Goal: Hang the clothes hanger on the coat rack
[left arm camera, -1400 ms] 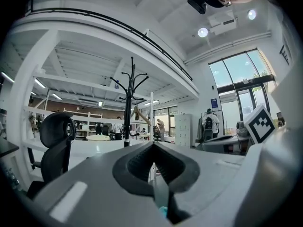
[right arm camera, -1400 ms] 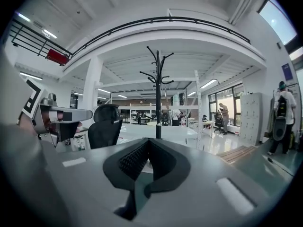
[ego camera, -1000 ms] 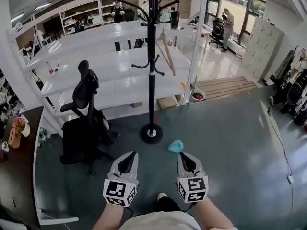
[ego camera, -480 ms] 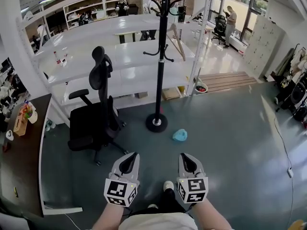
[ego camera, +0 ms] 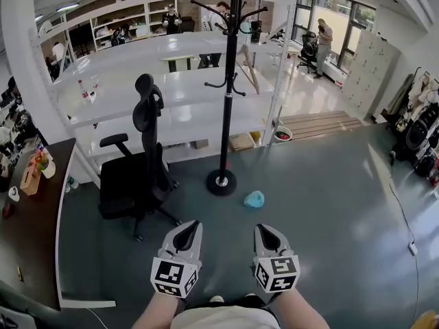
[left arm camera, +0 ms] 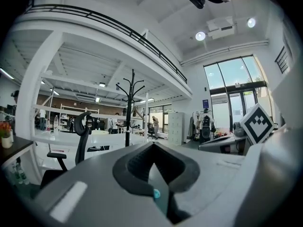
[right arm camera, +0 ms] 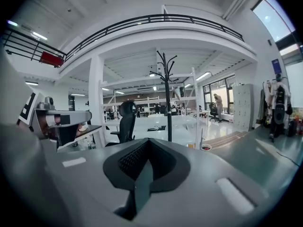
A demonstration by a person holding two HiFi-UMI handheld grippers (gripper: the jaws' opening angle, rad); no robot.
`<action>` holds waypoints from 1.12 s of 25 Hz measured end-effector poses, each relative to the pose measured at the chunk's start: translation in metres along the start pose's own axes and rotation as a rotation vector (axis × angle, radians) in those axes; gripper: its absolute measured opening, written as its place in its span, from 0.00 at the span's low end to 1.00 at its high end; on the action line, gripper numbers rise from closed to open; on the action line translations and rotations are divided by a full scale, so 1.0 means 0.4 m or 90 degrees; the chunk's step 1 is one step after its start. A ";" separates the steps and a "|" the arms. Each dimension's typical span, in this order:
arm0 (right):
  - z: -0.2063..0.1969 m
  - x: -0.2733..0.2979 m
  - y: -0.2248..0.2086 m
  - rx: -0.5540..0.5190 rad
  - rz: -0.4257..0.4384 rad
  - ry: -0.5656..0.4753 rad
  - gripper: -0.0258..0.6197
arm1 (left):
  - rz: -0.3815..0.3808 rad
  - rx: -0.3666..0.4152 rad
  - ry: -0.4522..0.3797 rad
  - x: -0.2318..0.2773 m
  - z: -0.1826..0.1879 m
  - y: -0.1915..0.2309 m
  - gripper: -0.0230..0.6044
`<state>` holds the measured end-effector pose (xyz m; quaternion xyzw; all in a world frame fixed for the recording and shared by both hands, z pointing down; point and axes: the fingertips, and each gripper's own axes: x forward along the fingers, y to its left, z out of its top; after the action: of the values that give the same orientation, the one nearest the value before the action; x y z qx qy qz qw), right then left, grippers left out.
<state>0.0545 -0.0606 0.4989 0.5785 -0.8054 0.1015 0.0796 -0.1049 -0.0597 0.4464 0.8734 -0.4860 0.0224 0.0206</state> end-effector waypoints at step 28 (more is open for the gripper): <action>0.029 0.009 0.014 -0.035 0.006 -0.013 0.08 | 0.019 0.001 -0.012 -0.004 0.014 0.013 0.04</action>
<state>0.0481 -0.0651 0.4881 0.5730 -0.8116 0.0735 0.0870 -0.1102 -0.0614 0.4406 0.8663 -0.4990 0.0151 0.0154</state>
